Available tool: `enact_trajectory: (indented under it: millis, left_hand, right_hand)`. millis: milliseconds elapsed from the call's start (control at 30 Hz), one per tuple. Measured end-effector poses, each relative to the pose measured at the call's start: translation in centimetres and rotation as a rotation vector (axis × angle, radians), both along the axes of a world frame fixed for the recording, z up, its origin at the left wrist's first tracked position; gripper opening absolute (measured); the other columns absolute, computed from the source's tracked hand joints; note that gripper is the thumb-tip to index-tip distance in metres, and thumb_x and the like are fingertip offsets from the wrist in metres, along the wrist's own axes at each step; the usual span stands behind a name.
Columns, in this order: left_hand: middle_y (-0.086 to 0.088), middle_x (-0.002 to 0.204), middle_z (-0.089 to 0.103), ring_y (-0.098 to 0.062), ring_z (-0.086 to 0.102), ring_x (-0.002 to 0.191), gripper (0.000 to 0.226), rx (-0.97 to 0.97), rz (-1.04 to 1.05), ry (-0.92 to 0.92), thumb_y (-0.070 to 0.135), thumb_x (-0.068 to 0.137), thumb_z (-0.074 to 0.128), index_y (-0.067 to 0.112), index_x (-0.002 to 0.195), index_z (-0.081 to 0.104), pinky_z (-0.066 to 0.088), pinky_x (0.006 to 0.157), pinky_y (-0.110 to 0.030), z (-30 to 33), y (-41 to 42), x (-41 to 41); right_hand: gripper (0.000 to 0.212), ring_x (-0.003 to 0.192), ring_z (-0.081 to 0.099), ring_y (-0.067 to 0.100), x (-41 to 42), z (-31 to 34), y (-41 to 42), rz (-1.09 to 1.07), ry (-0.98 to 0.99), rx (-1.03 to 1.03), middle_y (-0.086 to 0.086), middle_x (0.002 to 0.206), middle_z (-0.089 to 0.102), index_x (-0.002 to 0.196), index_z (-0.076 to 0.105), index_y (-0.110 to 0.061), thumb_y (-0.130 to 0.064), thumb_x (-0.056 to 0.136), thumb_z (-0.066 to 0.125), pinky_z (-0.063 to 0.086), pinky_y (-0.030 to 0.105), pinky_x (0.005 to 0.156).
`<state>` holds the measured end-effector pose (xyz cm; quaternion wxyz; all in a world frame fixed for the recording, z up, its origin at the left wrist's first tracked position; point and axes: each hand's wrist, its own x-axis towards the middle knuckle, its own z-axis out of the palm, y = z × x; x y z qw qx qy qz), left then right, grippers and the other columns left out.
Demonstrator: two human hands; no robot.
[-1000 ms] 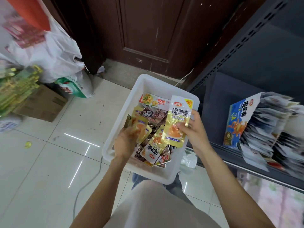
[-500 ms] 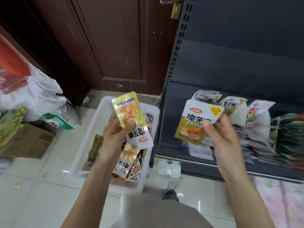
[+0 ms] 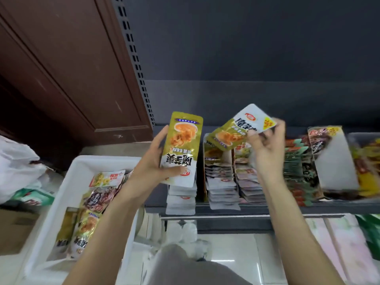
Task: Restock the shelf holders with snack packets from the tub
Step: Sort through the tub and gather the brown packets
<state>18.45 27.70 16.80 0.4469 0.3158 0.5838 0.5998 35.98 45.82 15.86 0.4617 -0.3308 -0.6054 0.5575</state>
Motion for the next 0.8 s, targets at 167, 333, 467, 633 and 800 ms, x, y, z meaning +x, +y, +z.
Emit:
enact_trajectory:
  millis: [167, 333, 467, 633, 800]
  left_hand:
    - [0.016, 0.105, 0.069, -0.001, 0.064, 0.097, 0.076, -0.193, 0.138, 0.477, 0.012, 0.068, 0.083, 0.046, 0.126, 0.046, 0.051, 0.067, -0.013, 1.8, 1.3, -0.7]
    - [0.024, 0.083, 0.065, 0.010, 0.061, 0.073, 0.036, -0.191, 0.163, 0.868, 0.025, 0.071, 0.081, 0.042, 0.092, 0.057, 0.044, 0.056, -0.009, 5.1, 4.1, -1.7]
    - [0.009, 0.078, 0.072, -0.006, 0.067, 0.071, 0.012, -0.132, 0.037, 0.980, 0.027, 0.079, 0.075, 0.025, 0.091, 0.071, 0.051, 0.063, -0.029, 7.0, 7.5, -0.7]
    - [-0.002, 0.095, 0.068, -0.029, 0.061, 0.092, 0.011, -0.386, -0.263, 1.484, 0.032, 0.087, 0.063, 0.024, 0.095, 0.064, 0.038, 0.067, -0.032, 5.8, 11.9, 1.2]
    - [-0.003, 0.110, 0.067, -0.028, 0.061, 0.102, 0.022, -0.420, -0.404, 1.535, 0.025, 0.093, 0.055, 0.026, 0.114, 0.064, 0.045, 0.075, -0.036, 3.0, 15.0, 3.3]
  right_hand:
    - [0.017, 0.080, 0.064, 0.017, -0.3, -2.9, 0.1, 0.161, -0.484, 0.140, 0.006, 0.087, 0.068, 0.099, 0.050, -0.021, -0.010, 0.091, 0.060, 0.045, 0.026, 0.067]
    - [0.004, 0.060, 0.059, 0.016, 1.8, -2.8, 0.1, 0.277, -0.631, 0.435, 0.000, 0.077, 0.066, 0.091, 0.059, -0.022, -0.019, 0.091, 0.062, 0.047, 0.035, 0.059]
    - [0.010, 0.090, 0.061, 0.010, 2.4, -3.0, -0.7, 0.288, -0.768, 0.599, -0.007, 0.095, 0.069, 0.093, 0.073, -0.018, -0.018, 0.090, 0.063, 0.051, 0.033, 0.079]
    - [0.012, 0.088, 0.063, 0.014, 2.5, -3.3, -0.9, 0.239, -0.797, 0.641, -0.005, 0.095, 0.069, 0.094, 0.073, -0.018, -0.012, 0.087, 0.066, 0.054, 0.037, 0.076]
    - [0.010, 0.083, 0.066, 0.014, 2.3, -3.3, -1.1, 0.229, -0.819, 0.633, -0.005, 0.096, 0.070, 0.095, 0.070, -0.018, -0.014, 0.088, 0.064, 0.055, 0.038, 0.069]
